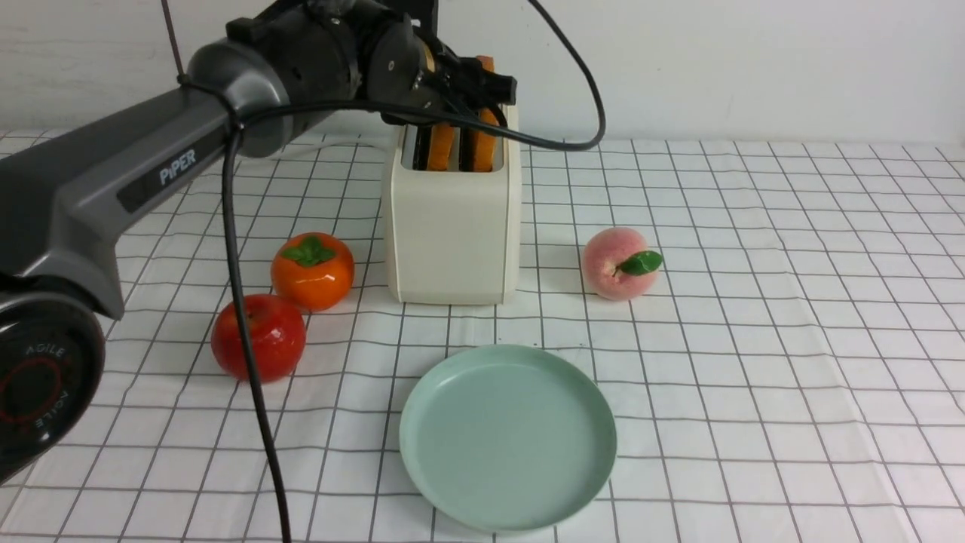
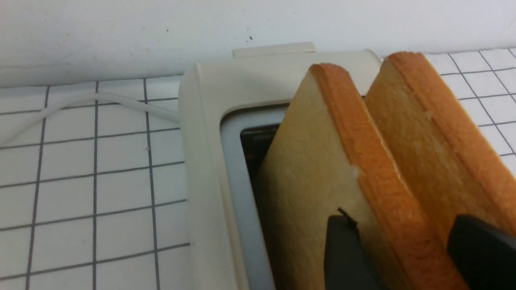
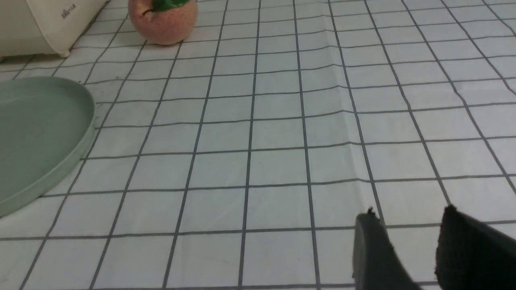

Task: Take toasted bread from bread machine on white checkered table place on plate.
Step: 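Reach for a toast slice standing in the toaster with the left gripper, then place the slice of bread on the plate with the left gripper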

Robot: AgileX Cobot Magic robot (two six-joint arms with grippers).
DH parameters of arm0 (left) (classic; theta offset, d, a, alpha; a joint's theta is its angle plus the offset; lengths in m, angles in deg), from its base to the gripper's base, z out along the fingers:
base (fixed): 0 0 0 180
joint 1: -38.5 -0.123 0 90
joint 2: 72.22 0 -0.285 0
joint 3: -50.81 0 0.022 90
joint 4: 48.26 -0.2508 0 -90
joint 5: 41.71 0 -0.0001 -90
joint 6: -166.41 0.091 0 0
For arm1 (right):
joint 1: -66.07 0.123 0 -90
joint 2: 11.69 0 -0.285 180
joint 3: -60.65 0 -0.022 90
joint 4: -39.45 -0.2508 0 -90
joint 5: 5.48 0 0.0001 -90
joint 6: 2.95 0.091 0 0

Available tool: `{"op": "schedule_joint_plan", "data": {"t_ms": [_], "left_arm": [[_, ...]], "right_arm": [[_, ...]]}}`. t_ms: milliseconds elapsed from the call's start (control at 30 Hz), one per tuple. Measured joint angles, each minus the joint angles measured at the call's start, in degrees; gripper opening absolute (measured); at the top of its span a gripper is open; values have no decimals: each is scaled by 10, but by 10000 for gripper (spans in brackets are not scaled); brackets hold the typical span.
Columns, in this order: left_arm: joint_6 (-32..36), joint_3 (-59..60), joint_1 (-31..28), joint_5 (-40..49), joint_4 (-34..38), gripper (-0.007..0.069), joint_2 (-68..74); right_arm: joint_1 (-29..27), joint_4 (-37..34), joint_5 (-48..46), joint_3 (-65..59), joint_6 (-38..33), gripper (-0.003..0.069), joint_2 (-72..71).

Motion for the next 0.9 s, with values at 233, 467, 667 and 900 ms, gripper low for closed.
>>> {"op": "schedule_joint_plan", "data": {"t_ms": [233,467,667,900], "left_arm": [[0,-1,0,-10,-27,136,3],[-1,-14,-1,0,-43,94,-12],[-1,-30,-1,6,-42,94,-113],[66,-14,-2,158,82,94,-272]], "right_arm": [[0,0,0,0,0,240,0],[0,0,0,0,0,240,0],[0,0,0,0,0,240,0],[0,0,0,0,0,240,0]]}}
